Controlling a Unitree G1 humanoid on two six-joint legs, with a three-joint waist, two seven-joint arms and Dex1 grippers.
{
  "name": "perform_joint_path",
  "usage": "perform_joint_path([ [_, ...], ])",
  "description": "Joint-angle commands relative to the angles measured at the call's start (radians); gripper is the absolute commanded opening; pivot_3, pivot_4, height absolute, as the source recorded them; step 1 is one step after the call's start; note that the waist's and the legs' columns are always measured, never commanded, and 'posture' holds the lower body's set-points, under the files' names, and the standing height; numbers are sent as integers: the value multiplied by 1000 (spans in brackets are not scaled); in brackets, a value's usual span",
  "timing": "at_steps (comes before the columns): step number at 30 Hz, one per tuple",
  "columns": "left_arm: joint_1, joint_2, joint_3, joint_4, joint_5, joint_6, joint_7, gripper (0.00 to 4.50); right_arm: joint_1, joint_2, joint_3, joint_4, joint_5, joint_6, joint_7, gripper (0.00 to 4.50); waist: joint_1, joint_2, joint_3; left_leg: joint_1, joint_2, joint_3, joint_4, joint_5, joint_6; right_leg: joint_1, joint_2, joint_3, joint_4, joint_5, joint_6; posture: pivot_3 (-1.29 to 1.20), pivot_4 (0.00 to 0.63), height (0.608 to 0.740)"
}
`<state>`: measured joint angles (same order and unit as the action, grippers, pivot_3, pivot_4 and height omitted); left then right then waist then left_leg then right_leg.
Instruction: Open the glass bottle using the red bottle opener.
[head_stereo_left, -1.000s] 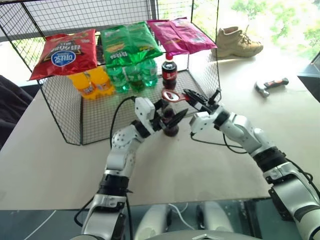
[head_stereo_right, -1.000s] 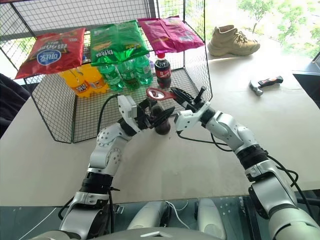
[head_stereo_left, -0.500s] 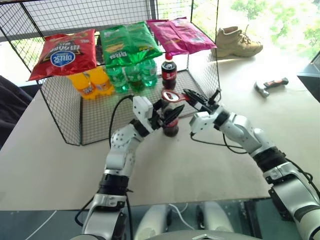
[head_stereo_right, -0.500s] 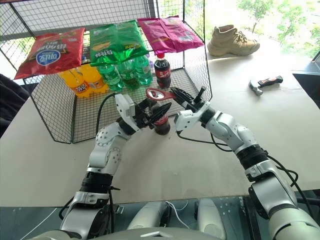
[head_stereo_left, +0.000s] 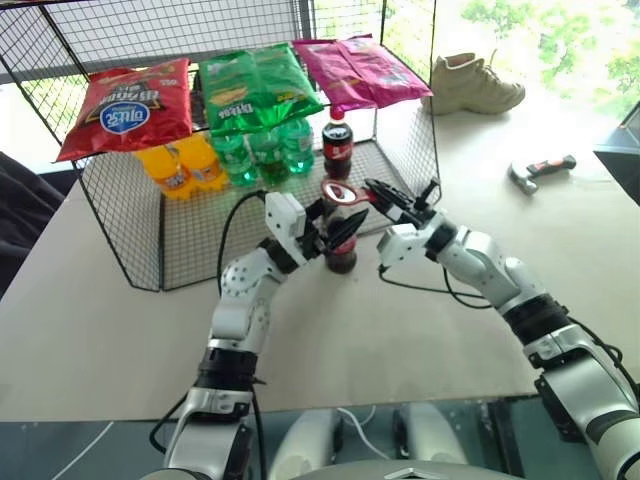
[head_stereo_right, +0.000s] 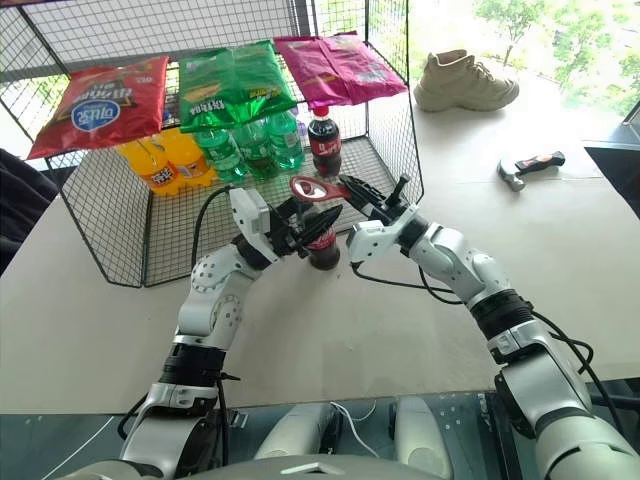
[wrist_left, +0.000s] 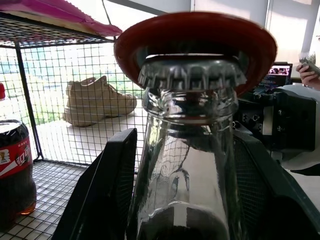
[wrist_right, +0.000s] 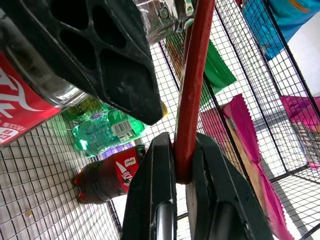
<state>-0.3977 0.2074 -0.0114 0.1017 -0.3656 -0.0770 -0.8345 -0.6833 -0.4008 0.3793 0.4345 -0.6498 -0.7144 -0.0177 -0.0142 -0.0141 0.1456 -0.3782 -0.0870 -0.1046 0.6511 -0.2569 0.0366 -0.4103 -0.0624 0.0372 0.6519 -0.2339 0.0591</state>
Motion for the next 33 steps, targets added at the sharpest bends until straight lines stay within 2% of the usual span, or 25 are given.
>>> perform_joint_path([
  [1, -3, -5, -22, -1, 9, -11, -6, 2236, 15, 18, 50, -8, -8, -33, 38, 0, 0, 0, 0, 0, 0, 0, 0, 0, 0, 0, 0, 0, 0, 0, 0, 0, 150, 740],
  [8, -2, -7, -25, -3, 8, -7, -5, 2236, -10, -6, 34, 1, -29, -35, 29, 0, 0, 0, 0, 0, 0, 0, 0, 0, 0, 0, 0, 0, 0, 0, 0, 0, 150, 740],
  [19, -14, -18, -34, 14, 10, -6, -11, 2236, -155, -162, 7, 61, -61, -132, 41, 0, 3, 0, 0, -1, 0, 0, -1, 0, 0, 0, 0, -1, -2, 0, 0, 0, 150, 740],
  [33, -6, -22, -39, 12, 11, -9, -6, 2236, -269, -212, 5, 153, -98, -177, -1, 0, 3, 0, 0, -2, 0, 0, -1, 0, 0, 0, 0, -1, -4, 0, 0, 0, 150, 740],
])
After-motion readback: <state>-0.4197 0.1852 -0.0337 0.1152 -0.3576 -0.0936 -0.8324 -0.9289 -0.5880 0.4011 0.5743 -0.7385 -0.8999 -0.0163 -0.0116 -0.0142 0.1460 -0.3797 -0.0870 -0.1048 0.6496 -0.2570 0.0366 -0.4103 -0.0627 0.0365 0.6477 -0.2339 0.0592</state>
